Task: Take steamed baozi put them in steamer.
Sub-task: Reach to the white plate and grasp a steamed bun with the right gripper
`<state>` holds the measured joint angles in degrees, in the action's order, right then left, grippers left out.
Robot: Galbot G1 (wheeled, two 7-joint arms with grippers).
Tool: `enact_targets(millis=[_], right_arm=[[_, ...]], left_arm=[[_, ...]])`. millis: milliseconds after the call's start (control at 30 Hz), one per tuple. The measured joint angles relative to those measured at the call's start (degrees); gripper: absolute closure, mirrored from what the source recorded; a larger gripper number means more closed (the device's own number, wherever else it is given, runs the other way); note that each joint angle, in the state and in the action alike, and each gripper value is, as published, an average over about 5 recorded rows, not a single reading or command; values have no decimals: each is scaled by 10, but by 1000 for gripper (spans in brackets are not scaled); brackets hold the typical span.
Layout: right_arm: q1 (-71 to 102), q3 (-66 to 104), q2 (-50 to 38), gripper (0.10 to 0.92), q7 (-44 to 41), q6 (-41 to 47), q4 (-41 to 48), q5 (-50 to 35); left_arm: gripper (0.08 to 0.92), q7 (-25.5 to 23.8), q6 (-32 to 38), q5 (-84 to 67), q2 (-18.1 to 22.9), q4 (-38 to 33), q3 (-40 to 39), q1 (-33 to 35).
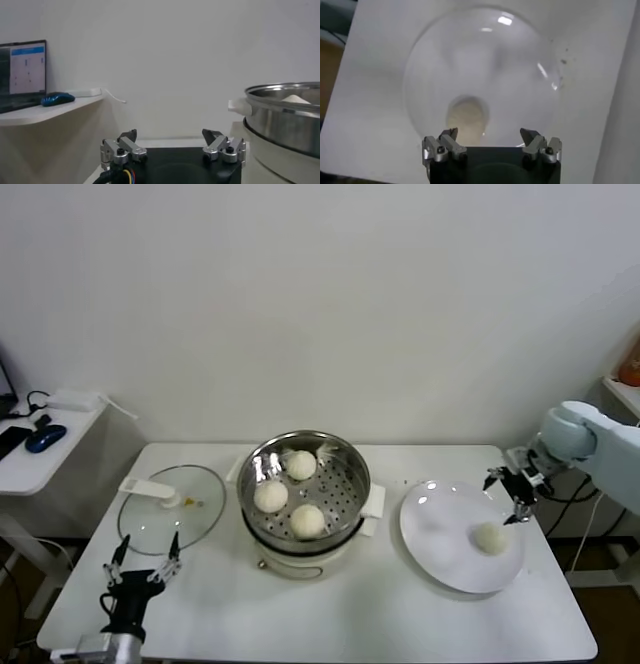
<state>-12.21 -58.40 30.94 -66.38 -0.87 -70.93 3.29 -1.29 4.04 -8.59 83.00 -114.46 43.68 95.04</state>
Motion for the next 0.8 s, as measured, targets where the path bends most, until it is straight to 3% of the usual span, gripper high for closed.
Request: enact_targets(millis=[800], right_arm=[[131, 101, 46, 203, 6, -18, 65, 92]], left_arm=[[177, 1, 2, 0, -4, 13, 5, -1]])
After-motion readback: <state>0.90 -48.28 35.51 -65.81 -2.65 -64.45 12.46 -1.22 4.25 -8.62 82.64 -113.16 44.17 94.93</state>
